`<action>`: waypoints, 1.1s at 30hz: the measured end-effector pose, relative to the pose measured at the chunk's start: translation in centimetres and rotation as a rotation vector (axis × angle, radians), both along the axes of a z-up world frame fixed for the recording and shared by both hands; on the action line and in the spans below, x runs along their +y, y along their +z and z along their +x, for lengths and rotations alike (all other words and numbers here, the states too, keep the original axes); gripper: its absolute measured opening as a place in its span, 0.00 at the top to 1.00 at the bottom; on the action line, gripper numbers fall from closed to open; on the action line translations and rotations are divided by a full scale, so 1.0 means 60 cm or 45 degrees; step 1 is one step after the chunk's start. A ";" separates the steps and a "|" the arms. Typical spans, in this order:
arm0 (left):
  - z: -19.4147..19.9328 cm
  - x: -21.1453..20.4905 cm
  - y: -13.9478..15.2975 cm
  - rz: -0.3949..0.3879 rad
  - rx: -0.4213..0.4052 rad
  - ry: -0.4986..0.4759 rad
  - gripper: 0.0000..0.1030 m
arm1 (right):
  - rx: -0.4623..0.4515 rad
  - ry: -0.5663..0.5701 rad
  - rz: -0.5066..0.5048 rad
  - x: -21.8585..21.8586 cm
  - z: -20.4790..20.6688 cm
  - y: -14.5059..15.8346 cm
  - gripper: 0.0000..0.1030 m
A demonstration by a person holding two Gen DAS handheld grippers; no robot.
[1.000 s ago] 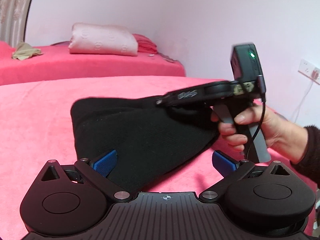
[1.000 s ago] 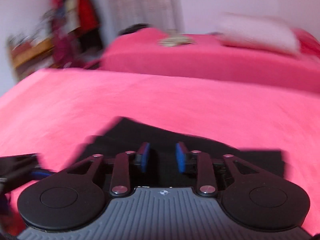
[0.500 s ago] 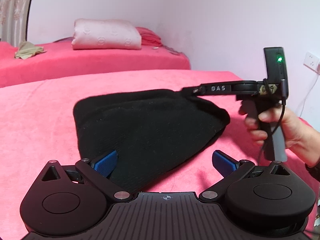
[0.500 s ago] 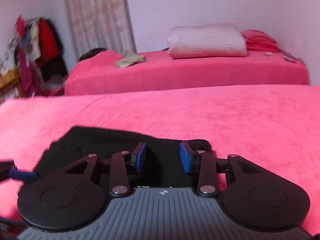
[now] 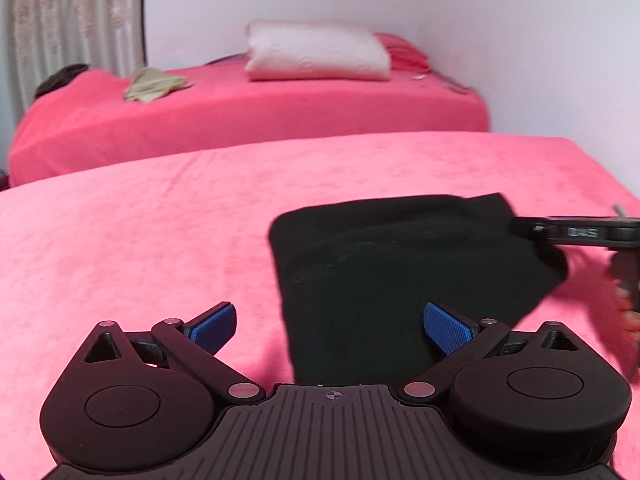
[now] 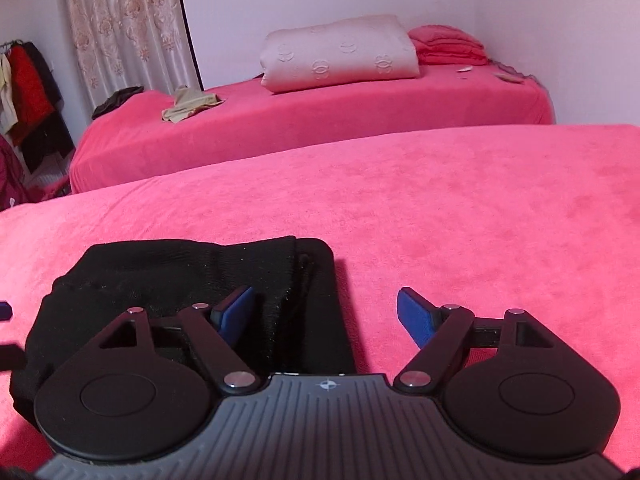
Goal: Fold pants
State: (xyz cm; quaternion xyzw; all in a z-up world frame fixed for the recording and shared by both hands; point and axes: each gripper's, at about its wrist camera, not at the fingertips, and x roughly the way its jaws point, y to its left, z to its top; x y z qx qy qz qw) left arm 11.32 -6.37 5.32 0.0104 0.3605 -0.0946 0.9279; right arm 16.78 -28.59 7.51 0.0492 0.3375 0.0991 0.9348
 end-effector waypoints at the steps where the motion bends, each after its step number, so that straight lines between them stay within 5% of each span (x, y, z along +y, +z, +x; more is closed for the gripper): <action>1: 0.003 0.001 0.000 0.013 0.005 0.016 0.00 | 0.002 0.001 -0.005 -0.002 -0.008 0.004 0.21; 15: 0.056 -0.005 -0.007 0.016 0.065 0.030 0.00 | 0.030 0.173 0.075 -0.024 -0.011 0.031 0.11; 22: 0.091 0.044 -0.058 -0.401 0.217 -0.089 0.00 | 0.186 0.232 0.221 -0.043 0.016 0.006 0.10; 28: 0.100 0.048 -0.099 -0.583 0.248 -0.119 0.00 | 0.265 0.206 0.411 -0.065 0.038 -0.024 0.06; 30: 0.098 0.042 -0.098 -0.586 0.228 -0.120 0.00 | 0.229 0.216 0.427 -0.061 0.035 -0.026 0.18; 31: 0.096 0.039 -0.094 -0.588 0.222 -0.122 0.00 | 0.240 0.221 0.470 -0.060 0.034 -0.030 0.34; 33: 0.089 0.034 -0.077 -0.585 0.187 -0.112 0.00 | 0.199 0.212 0.506 -0.062 0.024 -0.028 0.50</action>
